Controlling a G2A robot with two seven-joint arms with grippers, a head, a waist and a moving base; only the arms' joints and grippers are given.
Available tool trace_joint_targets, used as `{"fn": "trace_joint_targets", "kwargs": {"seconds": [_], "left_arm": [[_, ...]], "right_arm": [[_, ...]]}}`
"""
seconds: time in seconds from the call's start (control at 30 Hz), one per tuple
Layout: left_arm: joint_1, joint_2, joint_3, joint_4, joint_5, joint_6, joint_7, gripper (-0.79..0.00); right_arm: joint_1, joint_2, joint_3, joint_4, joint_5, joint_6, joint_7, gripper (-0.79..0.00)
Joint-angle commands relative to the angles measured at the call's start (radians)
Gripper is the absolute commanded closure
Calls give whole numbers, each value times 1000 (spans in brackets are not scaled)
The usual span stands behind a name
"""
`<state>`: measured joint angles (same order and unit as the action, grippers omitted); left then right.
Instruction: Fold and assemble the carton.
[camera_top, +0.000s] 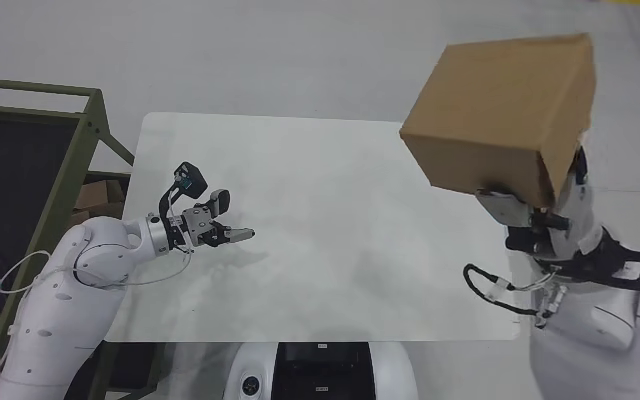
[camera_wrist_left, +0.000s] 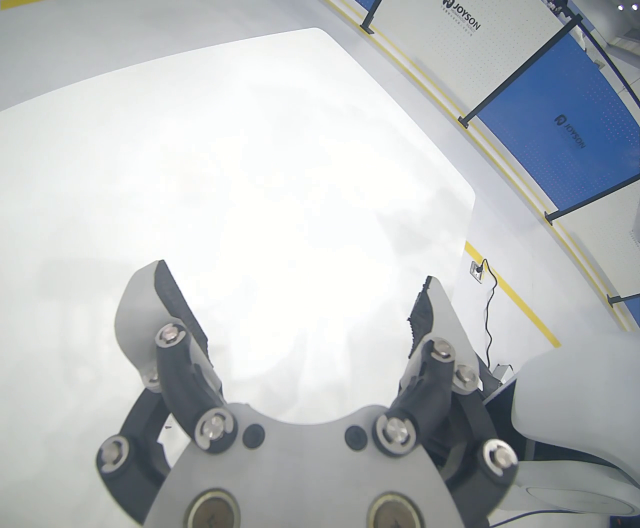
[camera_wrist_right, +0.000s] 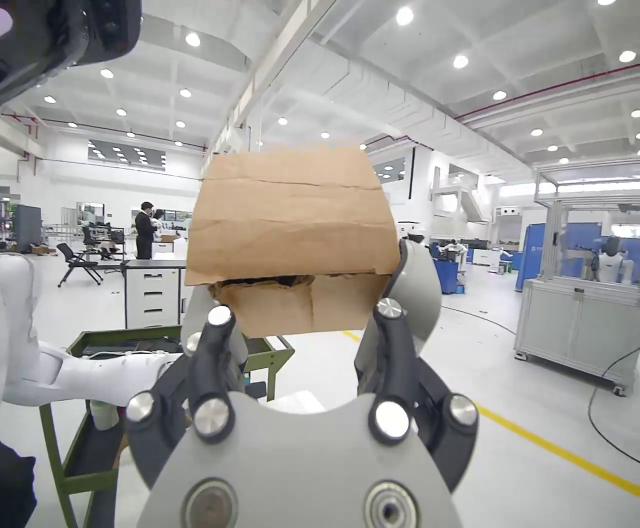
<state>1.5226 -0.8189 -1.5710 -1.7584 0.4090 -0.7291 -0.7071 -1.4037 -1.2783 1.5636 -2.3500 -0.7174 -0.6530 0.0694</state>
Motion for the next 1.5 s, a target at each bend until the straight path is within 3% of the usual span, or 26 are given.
{"fn": "trace_joint_targets", "kwargs": {"seconds": [0.0, 0.27, 0.5, 0.8, 1.1, 1.23, 1.47], "left_arm": [[1, 0, -1, 2, -1, 7, 5, -785], [22, -5, -40, 26, -75, 75, 98, -785], [28, -4, -55, 30, -99, 100, 93, -785], [28, -4, -55, 30, -99, 100, 93, -785], [28, -4, -55, 30, -99, 100, 93, -785], [28, -4, -55, 30, -99, 100, 93, -785], [28, -4, -55, 30, -99, 100, 93, -785]], "right_arm": [[-1, -1, -5, 0, -67, 24, -19, 0], [-58, -11, -136, 0, -514, 212, -171, 0], [-119, -18, -301, 0, -711, 369, -49, 0], [-188, -17, -351, 38, -727, 448, 209, 0], [-151, -25, -397, 353, -739, 508, 155, 0], [-116, -39, -445, 473, -779, 635, 132, 0], [-68, -73, -527, 651, -700, 812, 9, 0]]}}
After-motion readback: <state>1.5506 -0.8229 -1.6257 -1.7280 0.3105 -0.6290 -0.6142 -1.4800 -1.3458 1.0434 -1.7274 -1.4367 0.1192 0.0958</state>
